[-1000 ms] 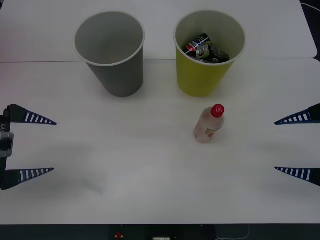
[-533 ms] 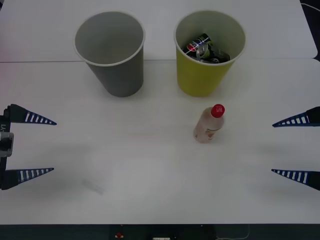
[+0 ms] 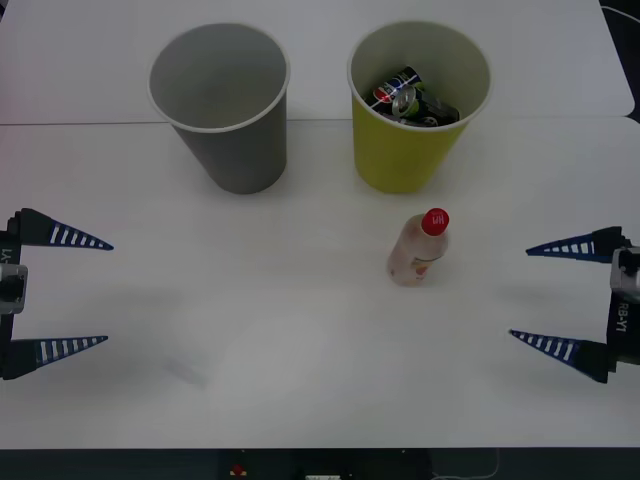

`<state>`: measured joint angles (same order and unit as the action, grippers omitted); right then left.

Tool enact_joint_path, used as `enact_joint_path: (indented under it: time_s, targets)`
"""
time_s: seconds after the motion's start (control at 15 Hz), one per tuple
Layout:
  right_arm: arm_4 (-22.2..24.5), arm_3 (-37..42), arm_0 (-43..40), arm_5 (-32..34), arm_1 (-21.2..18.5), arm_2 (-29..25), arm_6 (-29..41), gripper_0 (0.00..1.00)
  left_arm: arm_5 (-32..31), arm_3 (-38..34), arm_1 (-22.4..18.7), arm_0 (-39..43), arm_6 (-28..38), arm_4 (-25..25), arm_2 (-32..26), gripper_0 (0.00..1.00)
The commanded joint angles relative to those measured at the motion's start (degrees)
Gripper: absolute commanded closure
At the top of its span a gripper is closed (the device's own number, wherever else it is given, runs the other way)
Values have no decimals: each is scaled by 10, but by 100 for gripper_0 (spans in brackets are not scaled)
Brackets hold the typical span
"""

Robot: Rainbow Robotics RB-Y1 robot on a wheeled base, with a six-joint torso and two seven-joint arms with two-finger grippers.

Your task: Put the can into the green bin and the plastic bottle into the gray bin

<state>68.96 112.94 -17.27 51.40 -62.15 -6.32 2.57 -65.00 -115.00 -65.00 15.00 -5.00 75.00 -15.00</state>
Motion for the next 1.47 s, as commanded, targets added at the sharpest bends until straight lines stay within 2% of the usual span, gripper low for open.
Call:
enact_joint_path:
  time_s: [0.07, 0.4, 0.93, 1.47]
  targets:
    - [-1, -12, 5, -33, 24, 23, -7, 0, 0, 0, 0, 0, 0, 0, 0, 0]
    - [-3, -53, 36, -33, 84, 53, -20, 0, 0, 0, 0, 0, 0, 0, 0, 0]
    - [-51, -172, 109, -33, 193, 107, -65, 0, 0, 0, 0, 0, 0, 0, 0, 0]
    - [-56, -273, 184, -41, 290, 123, -103, 0, 0, 0, 0, 0, 0, 0, 0, 0]
